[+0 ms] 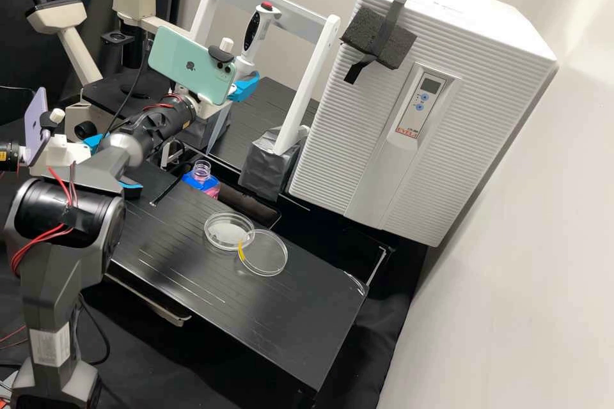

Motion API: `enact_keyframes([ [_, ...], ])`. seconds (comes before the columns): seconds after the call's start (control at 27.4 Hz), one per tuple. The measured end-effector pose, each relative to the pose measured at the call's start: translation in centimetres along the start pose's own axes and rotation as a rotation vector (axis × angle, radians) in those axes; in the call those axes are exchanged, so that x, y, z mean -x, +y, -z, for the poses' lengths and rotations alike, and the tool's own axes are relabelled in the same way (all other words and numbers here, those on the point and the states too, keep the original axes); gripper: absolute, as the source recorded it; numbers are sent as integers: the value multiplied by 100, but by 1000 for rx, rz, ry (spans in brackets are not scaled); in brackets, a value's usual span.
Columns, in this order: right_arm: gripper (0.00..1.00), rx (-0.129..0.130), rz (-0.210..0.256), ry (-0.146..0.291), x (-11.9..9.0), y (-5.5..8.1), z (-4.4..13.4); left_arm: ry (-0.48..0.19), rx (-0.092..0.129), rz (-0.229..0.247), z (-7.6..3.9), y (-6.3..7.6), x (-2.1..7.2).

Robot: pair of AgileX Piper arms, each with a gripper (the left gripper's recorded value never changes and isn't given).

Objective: Use the pipette

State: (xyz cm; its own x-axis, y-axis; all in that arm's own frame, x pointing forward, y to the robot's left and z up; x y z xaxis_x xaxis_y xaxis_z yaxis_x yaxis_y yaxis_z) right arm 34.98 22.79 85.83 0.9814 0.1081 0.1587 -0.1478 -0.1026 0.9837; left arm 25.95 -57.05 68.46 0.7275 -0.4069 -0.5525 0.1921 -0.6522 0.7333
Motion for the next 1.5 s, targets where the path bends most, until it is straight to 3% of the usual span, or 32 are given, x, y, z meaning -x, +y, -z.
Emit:
enact_keyframes([
  [0.55, 0, 15, 26, -30, -2, -129, -131, 0, 0, 4, 5, -12, -17],
  [0.77, 0, 18, 0, -31, 19, -130, -173, -11, -1, 6, -24, -20, -46],
  [1.09, 0, 16, 5, -34, 19, -135, -176, -18, 1, 6, -56, -25, -50],
  [1.5, 0, -2, -38, -13, 67, 65, -95, -18, 1, 6, -56, -25, -50],
])
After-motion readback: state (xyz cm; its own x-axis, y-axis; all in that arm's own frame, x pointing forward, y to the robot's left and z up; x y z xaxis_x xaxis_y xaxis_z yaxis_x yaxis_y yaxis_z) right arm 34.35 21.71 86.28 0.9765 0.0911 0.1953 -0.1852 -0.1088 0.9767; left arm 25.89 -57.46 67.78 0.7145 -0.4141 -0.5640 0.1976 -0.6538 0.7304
